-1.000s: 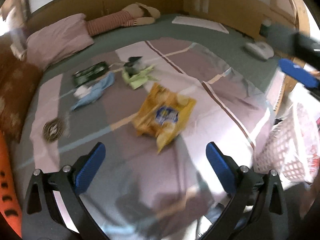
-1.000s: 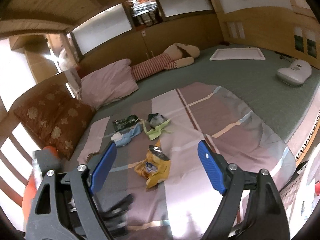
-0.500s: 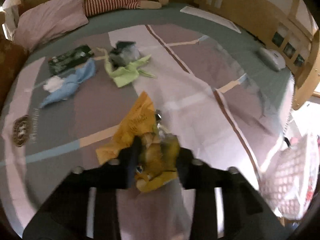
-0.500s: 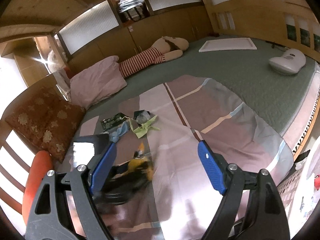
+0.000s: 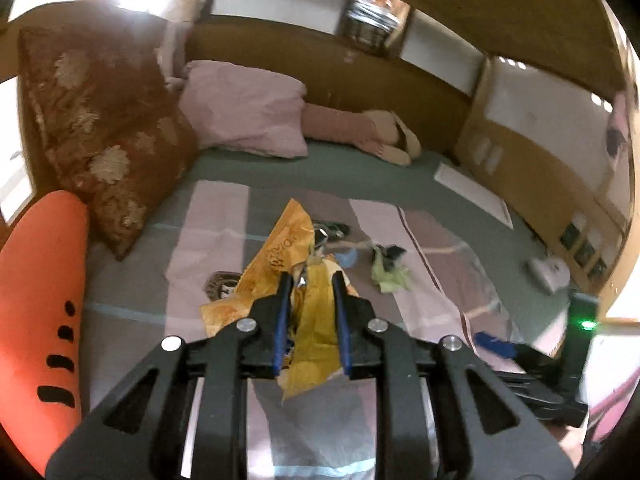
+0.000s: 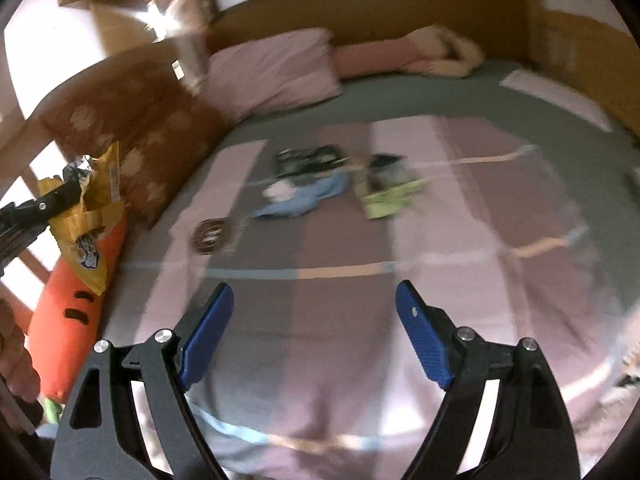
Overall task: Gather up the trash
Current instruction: 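Grasp the blue cloth with the right tool and lift it, then carry the yellow chip bag and blue cloth with both tools to the wastebasket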
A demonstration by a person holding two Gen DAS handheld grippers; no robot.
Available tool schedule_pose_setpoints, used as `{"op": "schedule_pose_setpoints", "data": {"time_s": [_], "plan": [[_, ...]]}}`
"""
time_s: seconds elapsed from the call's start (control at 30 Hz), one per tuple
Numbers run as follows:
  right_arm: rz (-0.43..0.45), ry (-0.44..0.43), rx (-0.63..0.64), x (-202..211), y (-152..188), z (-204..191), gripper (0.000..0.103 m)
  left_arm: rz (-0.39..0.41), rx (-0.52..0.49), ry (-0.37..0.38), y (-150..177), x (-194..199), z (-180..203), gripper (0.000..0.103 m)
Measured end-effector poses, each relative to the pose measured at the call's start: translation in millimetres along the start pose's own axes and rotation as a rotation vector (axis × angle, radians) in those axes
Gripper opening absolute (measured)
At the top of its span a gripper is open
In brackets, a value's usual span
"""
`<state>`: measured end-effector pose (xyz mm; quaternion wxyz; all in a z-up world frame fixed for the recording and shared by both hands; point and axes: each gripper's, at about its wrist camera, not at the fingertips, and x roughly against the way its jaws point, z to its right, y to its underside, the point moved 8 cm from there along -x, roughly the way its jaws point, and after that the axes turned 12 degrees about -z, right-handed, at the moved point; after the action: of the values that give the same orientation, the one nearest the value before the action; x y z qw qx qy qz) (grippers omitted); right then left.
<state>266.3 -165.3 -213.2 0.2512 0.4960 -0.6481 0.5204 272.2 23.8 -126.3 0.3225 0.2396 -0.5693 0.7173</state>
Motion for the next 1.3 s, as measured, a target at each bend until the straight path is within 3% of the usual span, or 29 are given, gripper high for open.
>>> {"op": "schedule_pose_setpoints", "data": {"time_s": [0.1, 0.23, 0.27, 0.37, 0.5, 0.67, 0.8, 0.93, 1.03, 1.13, 1.2, 1.3], "plan": [[-0.071, -0.091, -0.043, -45, -28, -19, 0.081, 0.028, 0.018, -0.024, -6, 3, -11, 0.021], [-0.096, -0.177, -0.189, -97, -69, -19, 0.081, 0.030, 0.029, -0.017, -9, 2, -17, 0.021], [-0.106, -0.188, -0.243, -112, -79, -16, 0.078, 0.033, 0.025, -0.025, -10, 2, -19, 0.021], [-0.161, -0.217, -0.378, -159, -101, -6, 0.057, 0.031, 0.040, -0.012, -9, 4, -27, 0.021], [-0.212, -0.238, -0.533, -201, -109, 3, 0.052, 0.038, 0.066, -0.003, -14, 9, -39, 0.022], [-0.209, -0.215, -0.604, -222, -114, 12, 0.052, 0.028, 0.105, 0.034, -15, 9, -45, 0.023], [-0.195, -0.183, -0.628, -235, -117, 21, 0.030, 0.019, 0.088, 0.034, -14, 6, -39, 0.023], [-0.153, -0.197, -0.593, -224, -116, 22, 0.027, 0.008, 0.086, 0.026, -12, 0, -38, 0.024], [-0.111, -0.220, -0.487, -190, -113, 15, 0.026, 0.006, 0.085, 0.026, -12, 0, -37, 0.024], [-0.085, -0.219, -0.327, -139, -104, 1, 0.026, -0.008, 0.065, 0.025, -9, -3, -31, 0.024], [-0.054, -0.166, -0.164, -91, -89, -11, 0.026, -0.022, 0.046, 0.023, -7, -6, -27, 0.024], [-0.008, -0.108, -0.031, -36, -69, -23, 0.026, -0.049, 0.012, 0.030, -1, -13, -14, 0.024]]}}
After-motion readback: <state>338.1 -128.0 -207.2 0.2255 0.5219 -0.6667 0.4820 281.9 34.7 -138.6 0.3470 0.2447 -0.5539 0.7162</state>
